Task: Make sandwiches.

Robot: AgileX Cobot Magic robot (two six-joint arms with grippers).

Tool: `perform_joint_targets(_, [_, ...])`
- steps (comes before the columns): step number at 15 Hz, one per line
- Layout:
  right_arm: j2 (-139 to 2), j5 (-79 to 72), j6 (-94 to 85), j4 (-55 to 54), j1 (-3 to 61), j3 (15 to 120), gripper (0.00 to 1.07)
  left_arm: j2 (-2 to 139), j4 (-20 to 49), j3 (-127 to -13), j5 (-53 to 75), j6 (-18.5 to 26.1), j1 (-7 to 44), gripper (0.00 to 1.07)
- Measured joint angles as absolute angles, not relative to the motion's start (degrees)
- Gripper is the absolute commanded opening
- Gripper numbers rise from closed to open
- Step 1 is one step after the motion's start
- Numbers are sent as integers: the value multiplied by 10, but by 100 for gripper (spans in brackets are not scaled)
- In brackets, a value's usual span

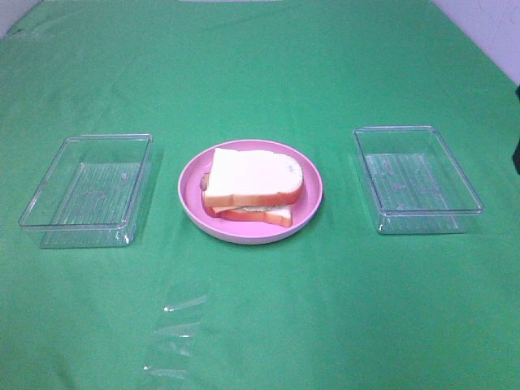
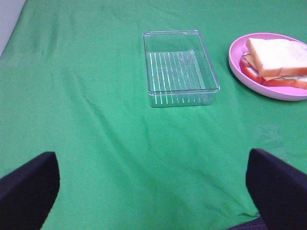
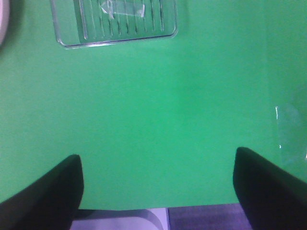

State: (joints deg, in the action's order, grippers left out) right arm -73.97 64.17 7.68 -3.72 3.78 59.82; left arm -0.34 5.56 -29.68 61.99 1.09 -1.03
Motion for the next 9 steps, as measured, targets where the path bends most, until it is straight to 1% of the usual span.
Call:
perform_joint_targets(2, [-626, 626, 77, -38, 38, 546, 82, -3, 56, -297, 620, 11, -10, 98])
perform_joint_targets(4, [-482, 622, 77, -50, 38, 493, 82, -3, 56, -297, 620, 11, -10, 98])
perform_joint_targets(5, [-453, 618, 77, -50, 38, 482, 82, -3, 56, -297, 620, 11, -10, 98])
perform_joint_targets(9, [-248, 617, 77, -19, 38, 391, 82, -3, 56, -297, 620, 11, -10, 98])
